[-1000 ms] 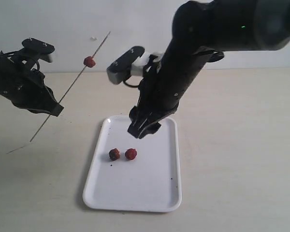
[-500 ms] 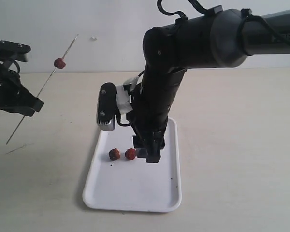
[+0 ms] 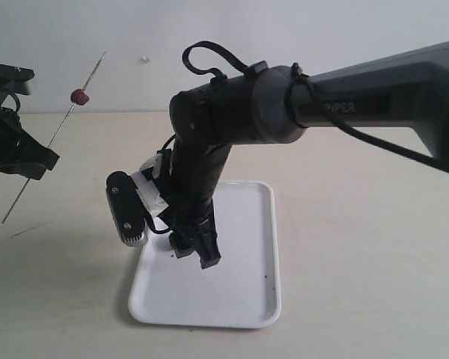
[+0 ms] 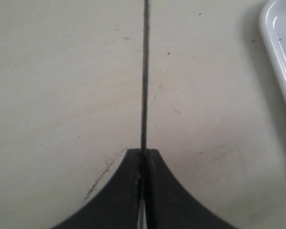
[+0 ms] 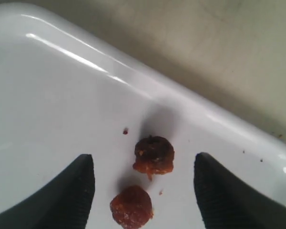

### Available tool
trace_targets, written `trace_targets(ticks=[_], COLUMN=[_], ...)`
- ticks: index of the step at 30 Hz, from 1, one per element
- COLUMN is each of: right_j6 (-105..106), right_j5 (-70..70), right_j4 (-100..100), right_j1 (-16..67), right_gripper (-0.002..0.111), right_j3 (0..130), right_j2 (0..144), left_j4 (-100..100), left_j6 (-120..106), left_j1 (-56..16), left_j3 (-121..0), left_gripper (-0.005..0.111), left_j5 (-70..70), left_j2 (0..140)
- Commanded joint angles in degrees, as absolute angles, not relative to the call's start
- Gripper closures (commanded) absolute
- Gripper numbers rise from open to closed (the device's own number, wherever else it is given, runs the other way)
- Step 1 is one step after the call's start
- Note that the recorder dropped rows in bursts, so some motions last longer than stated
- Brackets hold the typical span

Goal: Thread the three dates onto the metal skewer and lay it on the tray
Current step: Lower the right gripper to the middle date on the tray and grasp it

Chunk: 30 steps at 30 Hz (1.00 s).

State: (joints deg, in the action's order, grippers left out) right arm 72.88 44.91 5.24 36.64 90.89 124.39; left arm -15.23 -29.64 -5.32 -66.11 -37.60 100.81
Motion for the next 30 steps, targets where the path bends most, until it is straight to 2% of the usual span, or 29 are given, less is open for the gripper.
trace_targets(ticks=[1,8,19,30], right_j6=[73.4,72.9,71.7,71.5], right_j5=[47.7,53.3,50.9,49.6], right_j4=[5.0,3.4,1.6,0.0], right_j1=[36.6,36.6,36.6,36.6], right_gripper=[0.05,0.052,0.052,0.061], right_j3=[95.0,99.2,99.2,99.2], right_j2=[126.8,130.8,132.1,133.4], left_j4=[-16.9,-17.1,-17.3,-17.3], left_j6=[-29.5,-29.6,-29.6,-29.7], left_j1=[-5.2,-5.2,-5.2,-5.2], left_j3=[-66.6,-66.6,-66.6,-66.6], left_gripper=[0.107,0.107,0.107,0.107], left_j5=[-37.5,-37.5,-37.5,-37.5], left_j2=[100.2,100.2,100.2,100.2])
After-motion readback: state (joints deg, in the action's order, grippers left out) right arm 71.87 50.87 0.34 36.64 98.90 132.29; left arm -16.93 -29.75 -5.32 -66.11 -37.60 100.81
